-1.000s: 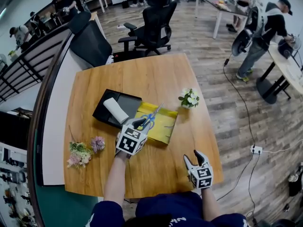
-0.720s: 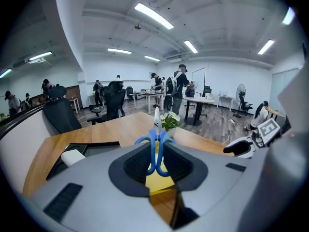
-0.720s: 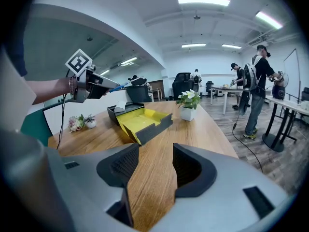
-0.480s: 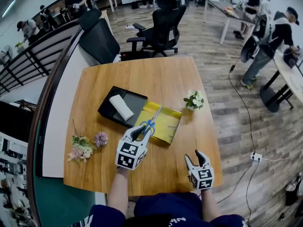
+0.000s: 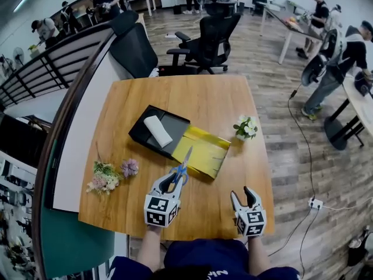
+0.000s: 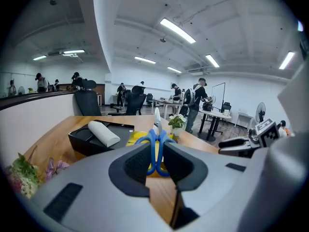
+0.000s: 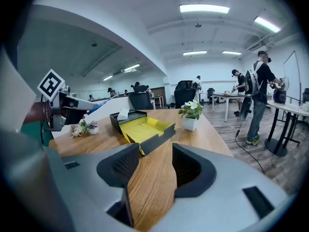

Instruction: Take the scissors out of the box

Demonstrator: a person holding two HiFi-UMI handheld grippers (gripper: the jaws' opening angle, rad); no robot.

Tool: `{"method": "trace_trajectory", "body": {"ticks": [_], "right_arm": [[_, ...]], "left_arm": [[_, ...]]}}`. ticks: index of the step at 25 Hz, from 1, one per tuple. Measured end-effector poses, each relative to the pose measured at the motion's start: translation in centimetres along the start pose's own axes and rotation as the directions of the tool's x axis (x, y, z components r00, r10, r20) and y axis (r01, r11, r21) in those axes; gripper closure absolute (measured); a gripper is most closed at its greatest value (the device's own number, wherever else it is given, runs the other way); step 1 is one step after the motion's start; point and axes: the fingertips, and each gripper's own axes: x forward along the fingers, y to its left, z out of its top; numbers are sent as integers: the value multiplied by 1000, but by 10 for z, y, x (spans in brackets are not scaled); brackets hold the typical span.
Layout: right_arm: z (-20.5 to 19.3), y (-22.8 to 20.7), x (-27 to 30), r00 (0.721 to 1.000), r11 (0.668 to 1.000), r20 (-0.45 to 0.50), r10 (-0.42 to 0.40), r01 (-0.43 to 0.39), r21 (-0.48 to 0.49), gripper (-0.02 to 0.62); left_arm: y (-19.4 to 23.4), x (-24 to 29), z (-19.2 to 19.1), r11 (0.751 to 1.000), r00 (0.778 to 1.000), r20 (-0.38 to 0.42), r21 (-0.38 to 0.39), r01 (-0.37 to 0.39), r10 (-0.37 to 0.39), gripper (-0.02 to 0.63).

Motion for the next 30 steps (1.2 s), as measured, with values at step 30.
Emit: {"method": "trace_trajectory", "body": {"ticks": [30], "right_arm": [[14, 19, -13, 995, 999, 96, -16, 20, -40, 571]], "left_arm": [[-51, -25, -66, 994, 995, 98, -105, 41, -30, 522]]}}
